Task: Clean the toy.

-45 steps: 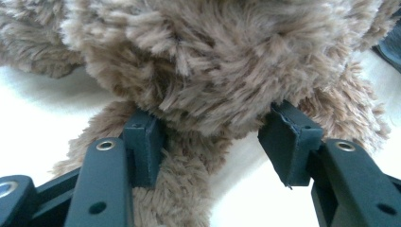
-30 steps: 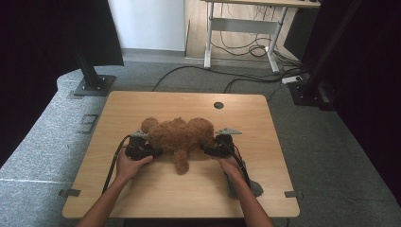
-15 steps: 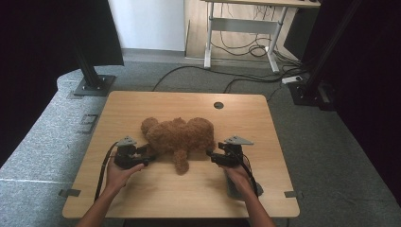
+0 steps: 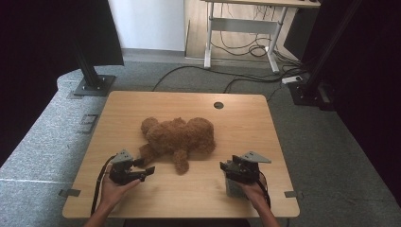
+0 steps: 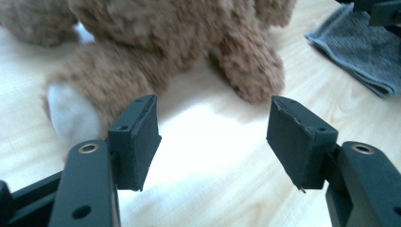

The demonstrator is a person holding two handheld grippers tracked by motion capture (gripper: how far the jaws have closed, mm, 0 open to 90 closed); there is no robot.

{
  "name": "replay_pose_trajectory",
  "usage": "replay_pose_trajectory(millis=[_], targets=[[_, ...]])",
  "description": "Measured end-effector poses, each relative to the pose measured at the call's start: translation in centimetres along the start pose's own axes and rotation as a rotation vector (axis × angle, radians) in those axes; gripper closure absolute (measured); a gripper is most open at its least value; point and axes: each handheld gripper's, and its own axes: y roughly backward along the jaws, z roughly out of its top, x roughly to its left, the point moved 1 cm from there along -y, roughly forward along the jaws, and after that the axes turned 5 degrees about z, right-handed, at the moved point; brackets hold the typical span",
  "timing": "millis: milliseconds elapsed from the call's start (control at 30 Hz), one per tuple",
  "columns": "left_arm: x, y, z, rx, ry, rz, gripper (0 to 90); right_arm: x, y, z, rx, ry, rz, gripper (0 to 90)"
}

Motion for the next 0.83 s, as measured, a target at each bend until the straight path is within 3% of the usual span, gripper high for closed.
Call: replay_pose_trajectory(millis=[267, 567, 833], targets=[[-0.1, 0.1, -1.0, 0.033, 0.004, 0.008, 34.6, -0.3, 2.2, -2.4, 0.006, -0.011, -0.013, 34.2], [0.1, -0.3, -1.2, 0.057, 0.013, 0.007, 34.8, -0.4, 2.4, -2.6, -0.007, -0.016, -0.018, 34.3], [0.5, -0.2, -1.2, 0.049, 0.025, 0.014, 34.9, -0.5, 2.6, -2.5, -0.028, -0.014, -0.024, 34.3]])
